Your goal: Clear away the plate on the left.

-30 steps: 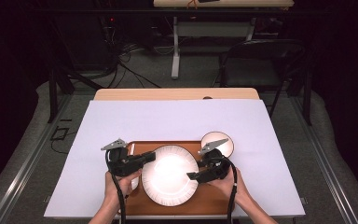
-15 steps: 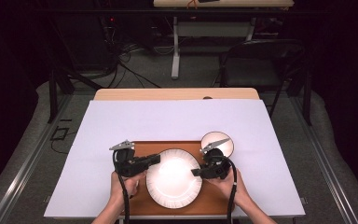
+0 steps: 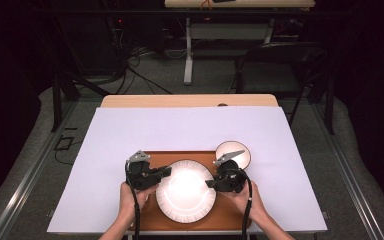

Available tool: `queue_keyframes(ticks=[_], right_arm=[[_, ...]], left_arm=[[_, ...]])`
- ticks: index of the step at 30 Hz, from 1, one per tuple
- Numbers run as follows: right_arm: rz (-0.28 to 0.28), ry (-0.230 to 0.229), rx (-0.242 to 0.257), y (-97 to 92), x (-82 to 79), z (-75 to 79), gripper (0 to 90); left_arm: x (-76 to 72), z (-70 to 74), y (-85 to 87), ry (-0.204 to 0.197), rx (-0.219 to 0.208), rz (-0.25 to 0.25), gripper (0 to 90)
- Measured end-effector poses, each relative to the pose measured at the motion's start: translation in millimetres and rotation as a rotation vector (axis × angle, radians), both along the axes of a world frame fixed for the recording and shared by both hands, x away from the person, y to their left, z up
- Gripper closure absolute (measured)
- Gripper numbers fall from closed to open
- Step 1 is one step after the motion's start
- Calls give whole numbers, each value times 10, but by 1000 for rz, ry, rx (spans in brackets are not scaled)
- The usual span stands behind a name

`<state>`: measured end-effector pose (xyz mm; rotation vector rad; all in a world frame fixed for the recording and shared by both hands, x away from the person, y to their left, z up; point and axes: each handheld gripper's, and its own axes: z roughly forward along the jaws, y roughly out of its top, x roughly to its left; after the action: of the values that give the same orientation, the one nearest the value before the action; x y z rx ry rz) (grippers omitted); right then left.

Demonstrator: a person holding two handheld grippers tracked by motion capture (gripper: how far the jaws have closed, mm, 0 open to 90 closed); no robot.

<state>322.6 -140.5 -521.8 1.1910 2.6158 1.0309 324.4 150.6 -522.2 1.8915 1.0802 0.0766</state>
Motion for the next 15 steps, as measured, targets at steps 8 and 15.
queue_keyframes(ticks=[8,15], right_arm=[[5,13,-22,14,8,-45,709],[7,17,-30,12,3,-64,705]], left_arm=[[39,-90,-14,59,20,7,820],[44,-124,-48,79,62,-4,807]])
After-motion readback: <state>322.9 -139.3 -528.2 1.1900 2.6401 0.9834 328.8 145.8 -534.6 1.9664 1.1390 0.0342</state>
